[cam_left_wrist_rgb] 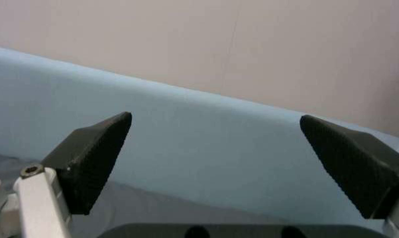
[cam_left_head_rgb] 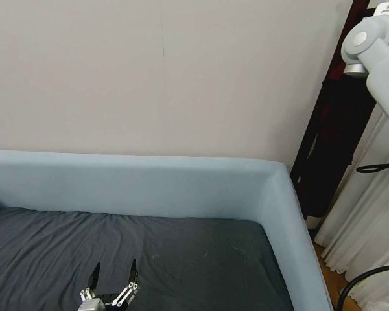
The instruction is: Pick up the clothes from the sofa and hang them on the clothes hanger.
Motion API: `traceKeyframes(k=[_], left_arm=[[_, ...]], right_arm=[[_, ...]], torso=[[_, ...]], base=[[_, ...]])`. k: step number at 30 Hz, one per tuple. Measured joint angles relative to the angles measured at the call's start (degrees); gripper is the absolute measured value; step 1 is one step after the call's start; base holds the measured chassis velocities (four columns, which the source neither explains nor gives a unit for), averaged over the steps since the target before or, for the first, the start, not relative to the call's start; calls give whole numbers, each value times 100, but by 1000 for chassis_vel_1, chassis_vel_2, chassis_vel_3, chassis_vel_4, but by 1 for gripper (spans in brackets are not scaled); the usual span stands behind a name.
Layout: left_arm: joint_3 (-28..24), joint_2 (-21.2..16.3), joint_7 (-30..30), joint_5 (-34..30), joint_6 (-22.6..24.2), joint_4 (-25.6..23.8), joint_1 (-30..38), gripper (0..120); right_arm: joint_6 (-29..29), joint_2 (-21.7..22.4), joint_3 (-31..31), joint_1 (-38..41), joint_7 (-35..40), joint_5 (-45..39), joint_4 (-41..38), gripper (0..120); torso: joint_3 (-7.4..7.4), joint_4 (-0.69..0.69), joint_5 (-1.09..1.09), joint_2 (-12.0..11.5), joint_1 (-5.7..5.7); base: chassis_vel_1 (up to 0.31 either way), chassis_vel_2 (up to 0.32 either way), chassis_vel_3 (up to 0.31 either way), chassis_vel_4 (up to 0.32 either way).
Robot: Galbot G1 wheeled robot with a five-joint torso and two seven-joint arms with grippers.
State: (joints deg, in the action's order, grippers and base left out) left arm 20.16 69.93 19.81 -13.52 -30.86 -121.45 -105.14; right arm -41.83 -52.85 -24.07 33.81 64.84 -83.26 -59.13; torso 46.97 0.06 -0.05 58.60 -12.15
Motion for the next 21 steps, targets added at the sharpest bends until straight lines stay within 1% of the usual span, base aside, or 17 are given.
traceKeyframes(k=[2,6,7,9,11,12,15,16,17,18,19,20,21], left_arm=[[-4,1,6,0,0,4,1,100],[-30,2,6,0,23,26,15,100],[-30,2,6,0,23,26,15,100],[-33,0,5,-1,46,27,22,100],[-33,0,6,-1,49,28,24,100],[-26,1,6,-1,58,36,29,100],[-11,17,5,1,59,73,33,100],[-11,17,5,1,59,73,33,100],[3,25,0,1,56,89,47,100],[38,41,-4,0,47,113,80,100],[89,60,-9,-9,40,134,122,100],[135,71,-16,-31,40,151,156,100],[153,73,-27,-48,39,154,170,100]], right_arm=[[1,51,-16,-7,-65,13,-80,9],[1,264,-47,-116,-249,65,-482,27],[1,264,-47,-116,-249,65,-482,27],[1,384,-49,-177,-324,73,-720,37],[2,412,-48,-190,-333,65,-778,39],[1,541,-44,-251,-371,47,-1044,47],[23,826,-8,-412,-557,92,-1589,60],[23,826,-8,-412,-557,92,-1589,60],[77,947,9,-489,-687,170,-1805,63],[177,1073,16,-592,-870,328,-2030,69],[329,1222,20,-715,-1083,578,-2259,72],[504,1398,47,-871,-1340,850,-2505,79],[663,1543,105,-1019,-1560,1031,-2708,81]], torso=[[0,1,0,0,0],[-1,2,1,0,0],[-1,2,1,0,0],[-1,1,1,0,0],[-1,1,1,0,0],[-1,1,1,0,0],[-1,0,1,0,0],[-1,0,1,0,0],[-1,-1,0,0,0],[-1,1,0,1,0],[-1,-1,0,1,0],[-1,1,1,1,0],[-1,0,1,0,0]], base=[[0,0,0,0],[0,0,0,0],[0,0,0,0],[0,0,0,0],[0,0,0,0],[0,0,0,0],[0,0,0,0],[0,0,0,0],[0,0,0,0],[0,0,0,0],[0,0,0,0],[0,0,0,0],[0,0,0,0]])
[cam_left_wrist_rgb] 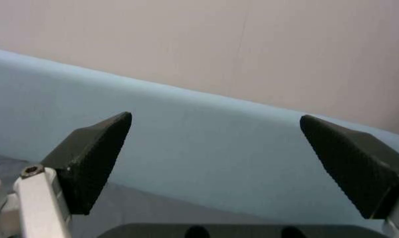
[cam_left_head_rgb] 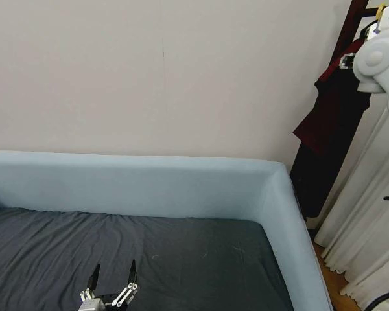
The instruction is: Pick up the clothes from the sofa and hang them on the clothes hanger.
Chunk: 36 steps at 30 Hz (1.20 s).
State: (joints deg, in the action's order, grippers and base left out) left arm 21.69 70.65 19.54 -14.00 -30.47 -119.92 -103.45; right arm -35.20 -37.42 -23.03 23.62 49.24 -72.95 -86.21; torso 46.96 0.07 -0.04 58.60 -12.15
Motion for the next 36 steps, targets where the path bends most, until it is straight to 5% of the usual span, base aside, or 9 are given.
traceKeyframes(k=[5,10,16,20,22,29,36], left_arm=[[-42,-11,-45,-2,0,10,-16,100],[-227,39,-97,127,-4,110,-42,100],[-310,76,-144,166,-17,160,-38,100],[-319,94,-164,171,-42,189,-43,100],[-308,123,-227,173,-87,207,-95,100],[-327,159,-375,184,-171,271,-104,100],[-370,244,-465,405,-172,365,-116,100]], right_arm=[[661,534,473,-691,-736,398,-726,95],[1638,1553,2129,-2964,-1955,607,-2369,100],[2071,1759,2853,-4315,-2132,585,-3306,100],[2169,1623,3042,-4997,-2126,729,-3616,100],[2313,1135,3321,-5962,-2133,1155,-3772,100],[2708,408,3658,-7279,-2424,2020,-3421,100],[2934,-548,4807,-9097,-2839,3260,-3447,100]], torso=[[1,0,1,0,0],[0,6,4,0,1],[-1,-2,-5,1,1],[0,-3,1,1,1],[0,-2,-1,2,1],[0,0,0,0,0],[0,-1,-1,0,0]], base=[[0,0,0,0],[0,0,0,0],[0,0,0,0],[0,0,0,0],[0,0,0,0],[0,0,0,0],[0,0,0,0]])
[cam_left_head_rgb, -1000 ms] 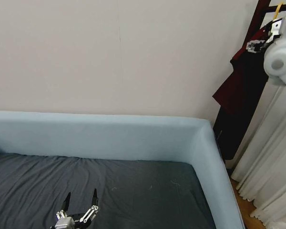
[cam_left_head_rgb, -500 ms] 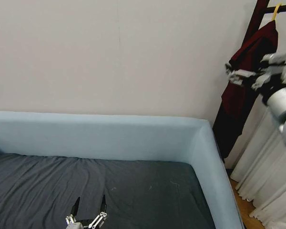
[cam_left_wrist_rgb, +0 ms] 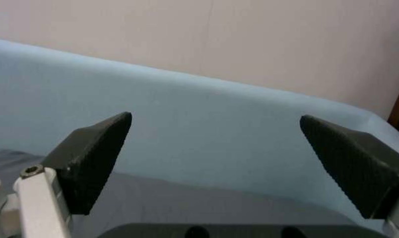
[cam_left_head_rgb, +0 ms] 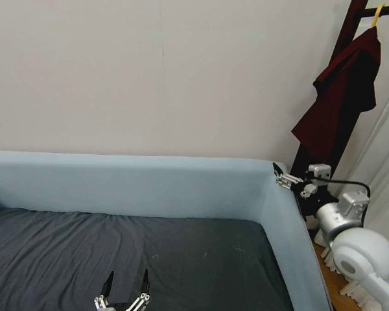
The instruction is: Pick up the clothes from the sofa and hang them on the clothes hanger.
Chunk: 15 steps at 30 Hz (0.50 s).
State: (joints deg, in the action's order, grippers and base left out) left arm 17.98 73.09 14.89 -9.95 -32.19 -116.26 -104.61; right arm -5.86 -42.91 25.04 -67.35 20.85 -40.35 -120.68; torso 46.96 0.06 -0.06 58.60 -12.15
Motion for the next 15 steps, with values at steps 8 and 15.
traceKeyframes(k=[8,15], left_arm=[[171,-42,118,194,59,-59,-47,100],[301,-154,315,391,226,-117,-130,100]], right_arm=[[1059,-1679,1042,-2492,-850,1737,-428,100],[2135,-2703,1076,-3801,-1307,2898,-303,100]], torso=[[-1,1,1,0,0],[-1,2,0,1,1]], base=[[0,0,0,0],[0,0,0,0]])
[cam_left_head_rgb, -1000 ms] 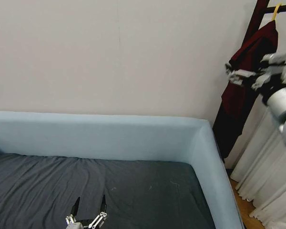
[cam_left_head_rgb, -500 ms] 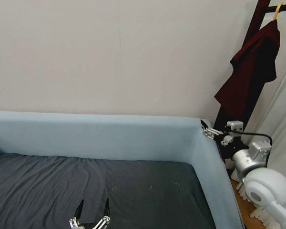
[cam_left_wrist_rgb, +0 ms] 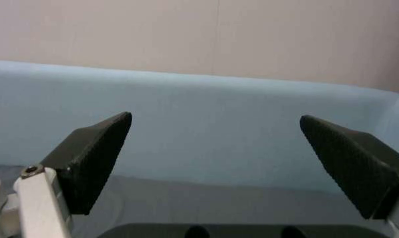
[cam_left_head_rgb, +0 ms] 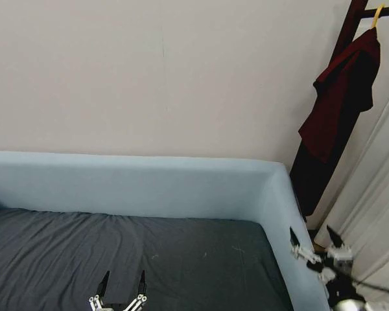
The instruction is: Pick up the clothes from the sofa and hang them on the clothes hanger.
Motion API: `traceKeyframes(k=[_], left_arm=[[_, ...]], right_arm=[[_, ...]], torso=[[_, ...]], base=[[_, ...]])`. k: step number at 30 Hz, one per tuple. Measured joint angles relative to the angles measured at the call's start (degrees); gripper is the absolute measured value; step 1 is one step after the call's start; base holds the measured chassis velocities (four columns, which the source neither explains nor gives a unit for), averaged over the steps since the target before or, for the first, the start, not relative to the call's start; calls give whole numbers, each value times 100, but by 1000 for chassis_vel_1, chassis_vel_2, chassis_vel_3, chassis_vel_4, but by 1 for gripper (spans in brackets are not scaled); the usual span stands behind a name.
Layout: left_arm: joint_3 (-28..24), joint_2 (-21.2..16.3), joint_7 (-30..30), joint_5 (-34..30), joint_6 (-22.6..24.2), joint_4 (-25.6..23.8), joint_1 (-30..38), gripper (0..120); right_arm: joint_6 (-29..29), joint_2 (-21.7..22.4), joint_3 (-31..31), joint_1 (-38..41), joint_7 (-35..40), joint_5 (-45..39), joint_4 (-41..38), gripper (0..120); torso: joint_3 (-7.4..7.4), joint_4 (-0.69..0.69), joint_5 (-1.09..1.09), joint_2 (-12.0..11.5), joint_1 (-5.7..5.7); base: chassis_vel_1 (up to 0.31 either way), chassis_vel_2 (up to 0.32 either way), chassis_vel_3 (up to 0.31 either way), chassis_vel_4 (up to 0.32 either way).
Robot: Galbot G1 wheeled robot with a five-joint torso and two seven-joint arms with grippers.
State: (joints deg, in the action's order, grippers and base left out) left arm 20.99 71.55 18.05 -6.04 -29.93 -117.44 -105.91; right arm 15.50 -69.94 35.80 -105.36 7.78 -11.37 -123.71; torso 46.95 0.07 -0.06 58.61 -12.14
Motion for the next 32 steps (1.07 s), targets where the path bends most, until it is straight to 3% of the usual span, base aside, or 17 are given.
traceKeyframes(k=[8,14,32], left_arm=[[161,-166,62,-121,-1,-16,-20,100],[327,-407,129,-202,-55,-62,-182,100],[334,-421,172,-225,-147,-41,-170,100]], right_arm=[[964,-643,124,-608,-267,299,60,100],[1412,-765,108,-894,-319,478,21,100],[1482,-766,75,-903,-413,440,87,100]], torso=[[1,-1,0,0,0],[1,-1,0,-1,0],[1,0,2,-1,-1]], base=[[0,0,0,0],[0,0,0,0],[0,0,0,0]])
